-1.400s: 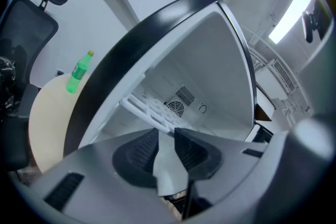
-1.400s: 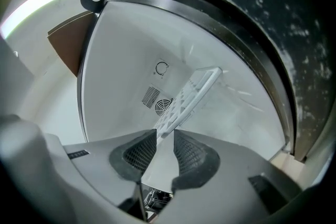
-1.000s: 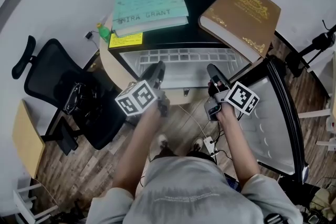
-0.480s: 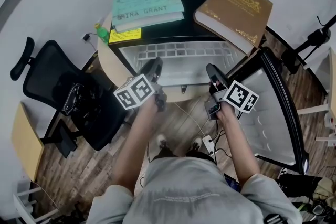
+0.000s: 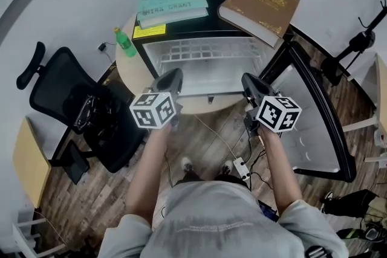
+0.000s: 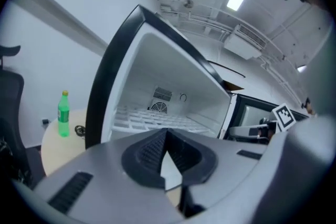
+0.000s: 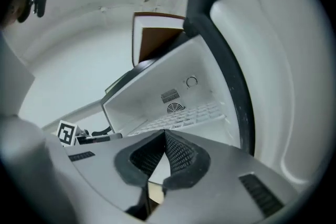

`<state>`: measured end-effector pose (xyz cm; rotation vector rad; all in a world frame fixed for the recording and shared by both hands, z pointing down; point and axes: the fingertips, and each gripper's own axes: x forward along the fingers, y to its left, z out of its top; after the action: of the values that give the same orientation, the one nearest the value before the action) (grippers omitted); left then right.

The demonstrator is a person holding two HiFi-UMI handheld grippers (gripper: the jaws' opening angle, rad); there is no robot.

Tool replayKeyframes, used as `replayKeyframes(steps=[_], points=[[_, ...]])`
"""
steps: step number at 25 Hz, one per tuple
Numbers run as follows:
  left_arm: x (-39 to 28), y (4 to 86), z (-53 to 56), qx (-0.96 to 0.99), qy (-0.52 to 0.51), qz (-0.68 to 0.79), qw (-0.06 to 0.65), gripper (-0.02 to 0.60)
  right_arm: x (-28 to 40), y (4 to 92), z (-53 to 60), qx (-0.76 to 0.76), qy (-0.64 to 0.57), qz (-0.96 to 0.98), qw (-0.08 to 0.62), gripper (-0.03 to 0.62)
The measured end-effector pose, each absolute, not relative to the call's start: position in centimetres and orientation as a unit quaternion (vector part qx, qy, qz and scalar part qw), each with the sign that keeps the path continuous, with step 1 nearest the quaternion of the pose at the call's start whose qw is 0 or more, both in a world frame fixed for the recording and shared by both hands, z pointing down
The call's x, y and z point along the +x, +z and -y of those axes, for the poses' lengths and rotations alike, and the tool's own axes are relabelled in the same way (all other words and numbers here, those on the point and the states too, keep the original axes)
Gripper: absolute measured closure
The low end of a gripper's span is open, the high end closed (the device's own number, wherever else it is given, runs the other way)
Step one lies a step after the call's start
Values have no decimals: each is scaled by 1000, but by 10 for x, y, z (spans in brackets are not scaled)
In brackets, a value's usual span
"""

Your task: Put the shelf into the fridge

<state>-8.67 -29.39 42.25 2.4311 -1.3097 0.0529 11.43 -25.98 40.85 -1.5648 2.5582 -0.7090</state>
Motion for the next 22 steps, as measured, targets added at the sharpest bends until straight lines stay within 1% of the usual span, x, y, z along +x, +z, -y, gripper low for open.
replayKeyframes(steps=[4,9,17,22], points=[[-95,399,273,875,34,465,130,565,107,386,239,-498,-163,-852,-6,579],[-104,370,246,880,43,469,69,565,100,356,216,-484,-103,-868,-26,579],[-116,330,209,876,38,481,2,565,98,323,183,-477,-45,-877,-42,579],[-113,313,193,876,32,481,-26,565,98,311,171,-477,-14,-877,-53,580]])
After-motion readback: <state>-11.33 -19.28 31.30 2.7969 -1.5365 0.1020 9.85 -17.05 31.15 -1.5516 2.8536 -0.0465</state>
